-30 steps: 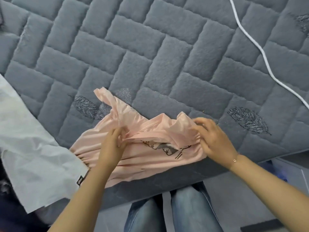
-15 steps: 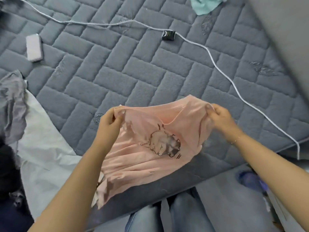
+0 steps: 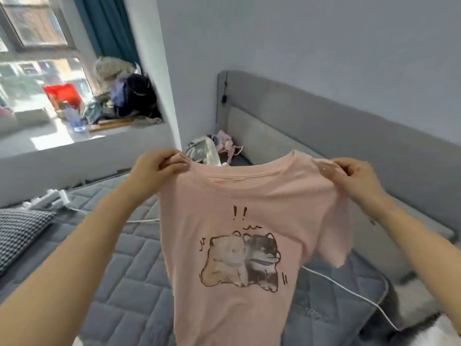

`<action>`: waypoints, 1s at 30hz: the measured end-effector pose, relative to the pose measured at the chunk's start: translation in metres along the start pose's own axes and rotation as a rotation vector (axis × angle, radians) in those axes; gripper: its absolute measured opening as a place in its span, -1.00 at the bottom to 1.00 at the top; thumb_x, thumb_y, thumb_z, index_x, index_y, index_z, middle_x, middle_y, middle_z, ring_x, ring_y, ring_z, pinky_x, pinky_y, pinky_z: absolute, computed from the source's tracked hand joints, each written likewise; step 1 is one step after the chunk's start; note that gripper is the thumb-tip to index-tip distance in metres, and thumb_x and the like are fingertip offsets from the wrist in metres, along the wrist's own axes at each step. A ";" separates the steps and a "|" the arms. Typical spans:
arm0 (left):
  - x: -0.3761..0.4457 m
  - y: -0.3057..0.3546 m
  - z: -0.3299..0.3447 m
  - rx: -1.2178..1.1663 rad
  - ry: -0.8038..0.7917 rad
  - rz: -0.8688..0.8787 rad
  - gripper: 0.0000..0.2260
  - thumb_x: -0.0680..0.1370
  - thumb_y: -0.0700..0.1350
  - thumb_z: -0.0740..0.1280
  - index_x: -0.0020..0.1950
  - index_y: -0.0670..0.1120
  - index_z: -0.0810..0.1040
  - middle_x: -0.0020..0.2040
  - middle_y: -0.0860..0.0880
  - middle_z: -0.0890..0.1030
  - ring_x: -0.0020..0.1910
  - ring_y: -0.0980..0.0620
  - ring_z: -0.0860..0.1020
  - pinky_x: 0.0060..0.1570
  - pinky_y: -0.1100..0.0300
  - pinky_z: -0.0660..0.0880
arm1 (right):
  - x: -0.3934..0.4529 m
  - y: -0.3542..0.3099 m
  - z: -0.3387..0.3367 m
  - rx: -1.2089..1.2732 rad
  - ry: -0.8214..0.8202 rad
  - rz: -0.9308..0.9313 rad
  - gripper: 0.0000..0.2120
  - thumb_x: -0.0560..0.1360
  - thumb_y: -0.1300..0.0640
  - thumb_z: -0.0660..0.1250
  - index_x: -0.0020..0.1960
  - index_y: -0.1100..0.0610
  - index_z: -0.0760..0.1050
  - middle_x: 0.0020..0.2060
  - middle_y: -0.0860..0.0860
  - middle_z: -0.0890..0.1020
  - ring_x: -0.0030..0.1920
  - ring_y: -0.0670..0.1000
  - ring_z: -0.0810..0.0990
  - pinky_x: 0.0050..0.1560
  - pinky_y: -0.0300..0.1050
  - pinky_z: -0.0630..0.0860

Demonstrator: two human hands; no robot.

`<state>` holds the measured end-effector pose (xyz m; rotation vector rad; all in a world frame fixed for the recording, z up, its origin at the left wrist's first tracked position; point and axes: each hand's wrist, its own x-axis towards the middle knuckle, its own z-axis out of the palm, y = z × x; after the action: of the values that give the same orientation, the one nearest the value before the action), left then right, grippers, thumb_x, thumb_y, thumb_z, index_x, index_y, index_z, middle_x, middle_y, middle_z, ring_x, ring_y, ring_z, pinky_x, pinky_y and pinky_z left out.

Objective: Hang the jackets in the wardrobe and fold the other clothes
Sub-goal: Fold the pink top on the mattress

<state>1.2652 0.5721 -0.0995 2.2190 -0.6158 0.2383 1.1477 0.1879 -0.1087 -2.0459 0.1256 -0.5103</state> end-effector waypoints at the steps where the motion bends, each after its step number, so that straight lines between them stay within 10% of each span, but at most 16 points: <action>1: 0.009 0.011 -0.015 0.009 -0.042 0.009 -0.93 0.51 -0.16 0.45 -0.05 -0.14 0.68 -0.12 0.02 0.69 -0.11 0.07 0.57 -0.01 0.20 0.43 | 0.005 -0.020 -0.016 -0.034 -0.008 -0.033 -0.85 0.52 -0.03 0.39 -0.20 -0.05 0.63 -0.39 -0.22 0.57 -0.37 -0.27 0.47 -0.38 -0.45 0.33; 5: 0.022 0.031 -0.045 0.112 -0.345 -0.162 -0.65 0.51 0.08 0.40 -0.30 -0.12 0.43 -0.35 -0.05 0.39 -0.31 0.02 0.35 -0.25 0.07 0.25 | 0.016 -0.075 -0.056 -0.138 -0.013 -0.140 -0.80 0.56 -0.04 0.34 -0.03 0.04 0.67 -0.32 -0.16 0.61 -0.28 -0.25 0.49 -0.29 -0.47 0.32; 14: -0.040 0.039 -0.054 -0.258 -0.463 -0.136 -0.82 0.55 0.13 0.31 0.02 0.16 0.69 -0.09 0.08 0.72 -0.13 0.19 0.67 -0.22 0.43 0.51 | 0.046 -0.086 -0.039 -0.581 0.067 -0.095 -0.63 0.56 0.01 0.33 -0.28 0.28 0.54 -0.42 0.15 0.40 -0.27 0.05 0.34 -0.25 -0.05 0.22; 21: -0.102 0.004 -0.079 -0.172 -0.245 -0.190 -0.85 0.62 -0.12 0.30 0.08 -0.12 0.64 0.06 -0.21 0.62 0.02 -0.12 0.60 0.12 -0.09 0.49 | 0.058 -0.072 0.067 -0.236 -0.062 0.060 -0.80 0.55 0.17 0.35 -0.13 0.27 0.65 -0.31 0.18 0.63 -0.31 0.14 0.59 -0.21 -0.04 0.56; 30: -0.191 0.012 -0.113 -0.241 -0.150 -0.275 -0.83 0.52 0.10 0.40 -0.01 0.05 0.69 -0.09 -0.05 0.69 -0.14 0.19 0.59 -0.12 0.28 0.50 | 0.057 -0.082 0.249 0.464 -0.465 0.311 -0.81 0.67 0.27 0.11 -0.07 0.16 0.43 -0.17 0.13 0.57 -0.17 0.00 0.56 -0.26 -0.24 0.61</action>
<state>1.0976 0.7174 -0.0858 2.0682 -0.3881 -0.1385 1.2904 0.4142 -0.1284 -1.5984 0.0375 0.1301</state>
